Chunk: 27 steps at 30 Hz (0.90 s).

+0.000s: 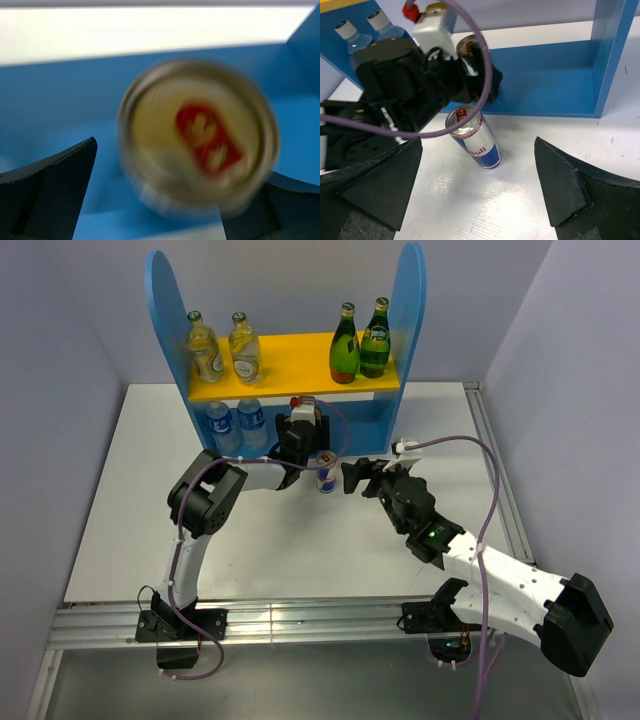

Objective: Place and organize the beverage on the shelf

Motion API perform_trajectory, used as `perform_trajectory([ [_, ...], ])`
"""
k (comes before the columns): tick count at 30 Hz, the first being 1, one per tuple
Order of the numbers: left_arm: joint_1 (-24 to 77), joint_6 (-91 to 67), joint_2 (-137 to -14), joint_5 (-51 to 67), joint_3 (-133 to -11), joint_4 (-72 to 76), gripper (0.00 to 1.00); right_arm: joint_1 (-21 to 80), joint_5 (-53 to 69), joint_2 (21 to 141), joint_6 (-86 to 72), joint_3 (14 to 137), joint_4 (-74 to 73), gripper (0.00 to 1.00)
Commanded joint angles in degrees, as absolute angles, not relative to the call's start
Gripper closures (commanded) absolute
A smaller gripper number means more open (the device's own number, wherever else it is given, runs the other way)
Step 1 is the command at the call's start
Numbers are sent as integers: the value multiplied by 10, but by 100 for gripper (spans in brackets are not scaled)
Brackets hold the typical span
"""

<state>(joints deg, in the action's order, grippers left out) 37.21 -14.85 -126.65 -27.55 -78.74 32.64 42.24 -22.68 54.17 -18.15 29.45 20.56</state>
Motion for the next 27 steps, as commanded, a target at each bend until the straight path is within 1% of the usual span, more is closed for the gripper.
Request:
perform_trajectory([
  [1, 380, -164, -1176, -261, -745, 357, 1, 426, -235, 528, -183, 293, 233, 0],
  [11, 398, -160, -1100, -249, -657, 338, 1, 425, -233, 534, -185, 294, 236, 0],
  [14, 398, -164, -1082, -238, -637, 332, 0, 425, -214, 562, -184, 296, 243, 0],
  [18, 401, -177, -1029, -231, -601, 325, 1, 428, -196, 638, -190, 318, 243, 0],
  [24, 400, -163, -1041, -226, -626, 295, 1, 432, -174, 680, -195, 337, 247, 0],
  [27, 400, -170, -1049, -216, -628, 300, 1, 453, -168, 711, -188, 355, 232, 0],
])
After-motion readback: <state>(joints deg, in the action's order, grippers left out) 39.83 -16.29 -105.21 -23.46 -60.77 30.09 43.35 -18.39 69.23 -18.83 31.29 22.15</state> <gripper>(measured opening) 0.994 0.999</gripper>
